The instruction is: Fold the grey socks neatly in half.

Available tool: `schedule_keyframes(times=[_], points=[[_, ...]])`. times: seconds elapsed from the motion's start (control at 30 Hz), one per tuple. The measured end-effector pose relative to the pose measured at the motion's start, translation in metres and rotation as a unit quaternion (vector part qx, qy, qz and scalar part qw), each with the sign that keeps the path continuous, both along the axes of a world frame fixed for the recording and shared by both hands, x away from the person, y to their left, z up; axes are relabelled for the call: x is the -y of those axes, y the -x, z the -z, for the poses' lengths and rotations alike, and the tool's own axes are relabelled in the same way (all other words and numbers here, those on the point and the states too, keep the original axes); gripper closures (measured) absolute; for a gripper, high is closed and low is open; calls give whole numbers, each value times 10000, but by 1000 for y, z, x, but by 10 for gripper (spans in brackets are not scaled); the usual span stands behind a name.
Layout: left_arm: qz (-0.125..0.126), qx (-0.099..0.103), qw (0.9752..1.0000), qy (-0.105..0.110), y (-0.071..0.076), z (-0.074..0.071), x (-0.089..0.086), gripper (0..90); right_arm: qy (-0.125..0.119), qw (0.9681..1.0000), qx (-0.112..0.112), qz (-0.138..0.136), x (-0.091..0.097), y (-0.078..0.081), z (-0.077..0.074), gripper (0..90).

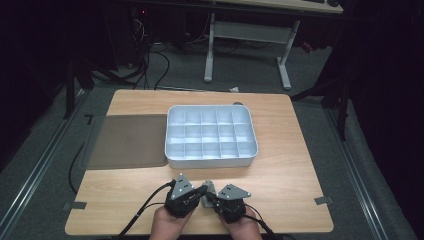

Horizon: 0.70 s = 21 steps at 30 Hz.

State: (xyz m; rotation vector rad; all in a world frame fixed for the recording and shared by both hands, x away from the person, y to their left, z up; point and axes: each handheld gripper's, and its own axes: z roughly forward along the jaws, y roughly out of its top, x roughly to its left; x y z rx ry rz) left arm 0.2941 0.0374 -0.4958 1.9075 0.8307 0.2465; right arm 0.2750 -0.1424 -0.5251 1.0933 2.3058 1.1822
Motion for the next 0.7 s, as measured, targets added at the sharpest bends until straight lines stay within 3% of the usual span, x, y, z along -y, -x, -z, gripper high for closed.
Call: schedule_keyframes(times=[0.17, 0.33, 0.53, 0.7], points=[[37, -185, 9998, -117, -17, 7, 13, 899, -11, 10000, 22, -22, 0, 1, 0, 900], [-109, -332, 9992, -196, -22, 25, 5, 900, -41, 10000, 39, -41, 1, 1, 1, 900], [-205, -222, 9992, -265, -19, 27, 5, 900, -172, 9998, -99, 49, 5, -2, -5, 900], [-231, -148, 9991, -324, -19, 27, 6, 900, -313, 9995, 58, -81, 10, 14, -20, 900]])
